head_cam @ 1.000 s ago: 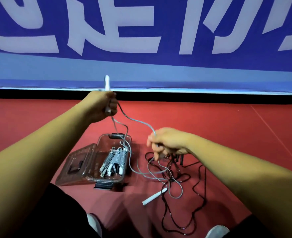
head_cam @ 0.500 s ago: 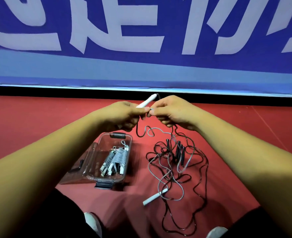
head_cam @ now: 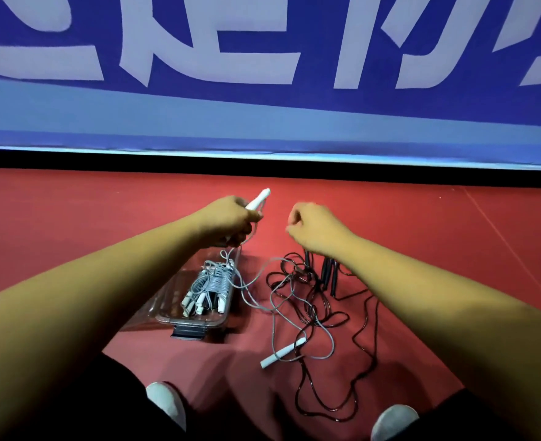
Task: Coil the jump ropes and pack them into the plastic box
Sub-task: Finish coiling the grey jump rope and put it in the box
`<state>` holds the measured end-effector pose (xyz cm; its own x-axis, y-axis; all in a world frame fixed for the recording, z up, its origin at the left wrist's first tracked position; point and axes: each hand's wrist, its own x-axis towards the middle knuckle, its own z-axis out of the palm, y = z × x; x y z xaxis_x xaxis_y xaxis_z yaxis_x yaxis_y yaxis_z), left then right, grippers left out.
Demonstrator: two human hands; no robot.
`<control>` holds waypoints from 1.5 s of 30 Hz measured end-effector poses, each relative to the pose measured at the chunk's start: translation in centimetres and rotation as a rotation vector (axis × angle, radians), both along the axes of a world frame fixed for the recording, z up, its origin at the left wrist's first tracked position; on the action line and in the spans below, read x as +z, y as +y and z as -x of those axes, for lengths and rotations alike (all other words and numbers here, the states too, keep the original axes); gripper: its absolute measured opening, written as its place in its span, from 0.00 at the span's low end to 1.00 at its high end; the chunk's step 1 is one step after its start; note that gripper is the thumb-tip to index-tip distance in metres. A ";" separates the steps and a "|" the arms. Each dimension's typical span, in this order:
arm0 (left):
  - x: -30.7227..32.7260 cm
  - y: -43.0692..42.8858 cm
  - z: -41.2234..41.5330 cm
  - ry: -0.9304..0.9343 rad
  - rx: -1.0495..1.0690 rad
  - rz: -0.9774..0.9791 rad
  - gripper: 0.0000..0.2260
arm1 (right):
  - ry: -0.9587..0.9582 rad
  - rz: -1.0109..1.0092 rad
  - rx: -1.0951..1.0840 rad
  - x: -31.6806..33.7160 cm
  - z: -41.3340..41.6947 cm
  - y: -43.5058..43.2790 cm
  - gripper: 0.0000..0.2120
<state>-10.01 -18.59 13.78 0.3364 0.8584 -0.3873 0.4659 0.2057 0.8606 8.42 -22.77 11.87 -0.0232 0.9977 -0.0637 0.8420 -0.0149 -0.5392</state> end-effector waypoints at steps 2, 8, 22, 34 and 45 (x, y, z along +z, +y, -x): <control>-1.8 0.1 0.0 0.118 -0.045 0.002 0.05 | -0.001 0.182 0.055 -2.9 1.2 -0.2 0.08; -8.0 1.4 -0.5 0.129 0.030 0.075 0.07 | 0.008 0.702 0.104 -14.7 2.9 -2.1 0.10; -23.0 2.6 1.3 0.063 -0.014 0.264 0.11 | -0.537 0.483 0.408 -34.2 4.5 -6.0 0.16; -17.8 3.6 1.7 -0.102 0.113 0.242 0.09 | 0.194 0.321 0.162 -18.8 0.1 3.5 0.03; 4.9 2.9 0.4 -0.444 0.071 0.035 0.10 | 1.063 0.066 0.023 8.1 -3.0 1.8 0.12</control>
